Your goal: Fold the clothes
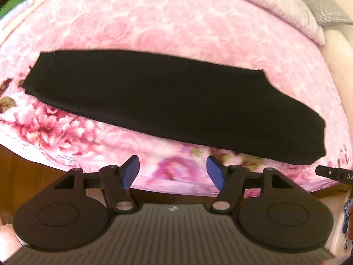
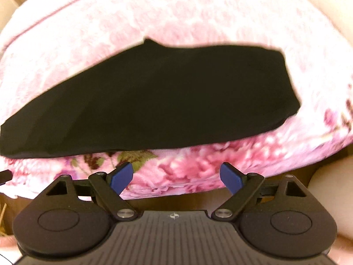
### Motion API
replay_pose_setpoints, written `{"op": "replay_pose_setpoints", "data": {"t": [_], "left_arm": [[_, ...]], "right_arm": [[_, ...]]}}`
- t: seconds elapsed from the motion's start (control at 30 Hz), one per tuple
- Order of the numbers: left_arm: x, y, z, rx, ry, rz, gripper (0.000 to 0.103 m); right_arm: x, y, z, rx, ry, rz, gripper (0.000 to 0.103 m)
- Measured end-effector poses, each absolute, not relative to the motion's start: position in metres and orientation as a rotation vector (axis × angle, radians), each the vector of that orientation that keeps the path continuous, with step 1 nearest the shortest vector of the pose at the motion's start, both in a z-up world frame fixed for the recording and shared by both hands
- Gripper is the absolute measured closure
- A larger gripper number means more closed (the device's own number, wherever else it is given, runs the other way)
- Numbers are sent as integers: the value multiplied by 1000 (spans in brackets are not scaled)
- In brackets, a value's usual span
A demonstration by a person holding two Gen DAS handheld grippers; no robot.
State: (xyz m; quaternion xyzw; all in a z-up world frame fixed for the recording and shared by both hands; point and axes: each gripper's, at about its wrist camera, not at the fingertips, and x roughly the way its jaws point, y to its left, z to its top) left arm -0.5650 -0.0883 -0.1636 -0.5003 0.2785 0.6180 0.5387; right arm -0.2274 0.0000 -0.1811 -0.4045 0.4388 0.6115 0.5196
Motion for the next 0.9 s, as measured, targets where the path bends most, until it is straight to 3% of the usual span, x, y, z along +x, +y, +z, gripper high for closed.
{"op": "replay_pose_setpoints", "data": {"t": [0.27,0.9], "left_arm": [[-533,-107,-100,-1068,673,1532,23],[-535,-150,-70,-1046,656,1544,19]], "right_arm": [[-212,-26,-126,-979,1025,1494,15],[-217,-61,-81,-969,955,1485,15]]}}
